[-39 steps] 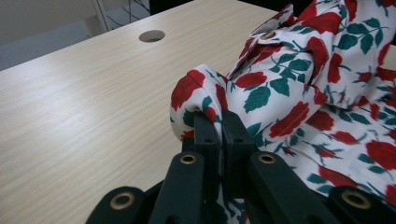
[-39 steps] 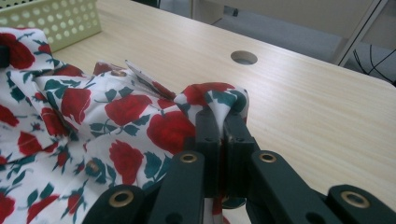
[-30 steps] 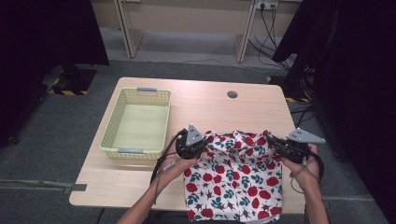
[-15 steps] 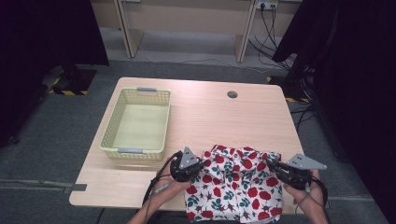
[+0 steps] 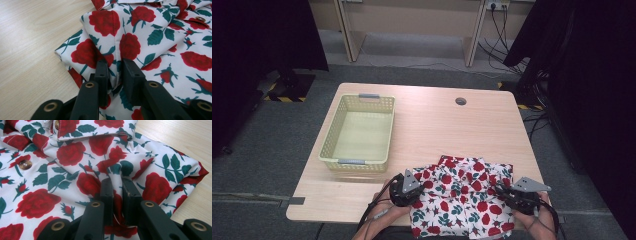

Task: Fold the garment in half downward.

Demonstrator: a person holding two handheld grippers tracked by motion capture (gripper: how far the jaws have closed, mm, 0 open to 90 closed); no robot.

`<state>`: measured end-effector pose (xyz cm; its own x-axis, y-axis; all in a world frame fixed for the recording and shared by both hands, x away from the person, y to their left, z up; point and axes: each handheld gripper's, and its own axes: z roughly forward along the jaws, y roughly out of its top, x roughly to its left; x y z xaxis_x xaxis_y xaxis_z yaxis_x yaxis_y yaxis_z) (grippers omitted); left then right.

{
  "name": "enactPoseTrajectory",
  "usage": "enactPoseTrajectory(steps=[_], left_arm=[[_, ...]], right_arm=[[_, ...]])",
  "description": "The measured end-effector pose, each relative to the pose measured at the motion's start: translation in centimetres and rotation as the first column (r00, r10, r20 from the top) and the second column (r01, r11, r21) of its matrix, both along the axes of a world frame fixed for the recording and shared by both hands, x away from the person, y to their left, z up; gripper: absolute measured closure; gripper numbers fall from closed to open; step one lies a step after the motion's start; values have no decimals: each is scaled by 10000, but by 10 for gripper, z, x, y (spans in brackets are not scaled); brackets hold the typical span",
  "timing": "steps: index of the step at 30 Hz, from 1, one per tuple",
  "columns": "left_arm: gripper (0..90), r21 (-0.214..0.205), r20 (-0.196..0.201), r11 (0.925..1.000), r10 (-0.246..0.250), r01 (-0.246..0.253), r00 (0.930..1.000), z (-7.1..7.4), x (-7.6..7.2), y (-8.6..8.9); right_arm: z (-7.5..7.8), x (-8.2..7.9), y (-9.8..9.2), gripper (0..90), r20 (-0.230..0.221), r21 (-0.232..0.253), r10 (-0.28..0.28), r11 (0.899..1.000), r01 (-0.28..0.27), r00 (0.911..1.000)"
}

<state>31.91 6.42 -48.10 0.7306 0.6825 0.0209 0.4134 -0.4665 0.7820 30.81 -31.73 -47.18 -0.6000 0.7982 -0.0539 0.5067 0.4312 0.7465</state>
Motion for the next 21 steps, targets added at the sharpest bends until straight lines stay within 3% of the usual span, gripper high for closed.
enactPoseTrajectory(steps=[5,10,15,21], left_arm=[[710,27,101,9999,155,-156,9998,-1,5,0],[702,193,175,9992,342,-345,9993,0,21,-4],[695,7,56,9983,579,-579,9983,0,36,-3],[684,-43,28,9977,670,-670,9977,0,43,-4]], right_arm=[[1,4,3,780,-9,-367,-58,9993,58,10000],[1,19,3,777,54,-461,-185,9988,187,9998],[1,35,2,768,26,-323,-350,9989,350,9994],[1,47,2,731,-6,-277,-445,9986,444,9990]])
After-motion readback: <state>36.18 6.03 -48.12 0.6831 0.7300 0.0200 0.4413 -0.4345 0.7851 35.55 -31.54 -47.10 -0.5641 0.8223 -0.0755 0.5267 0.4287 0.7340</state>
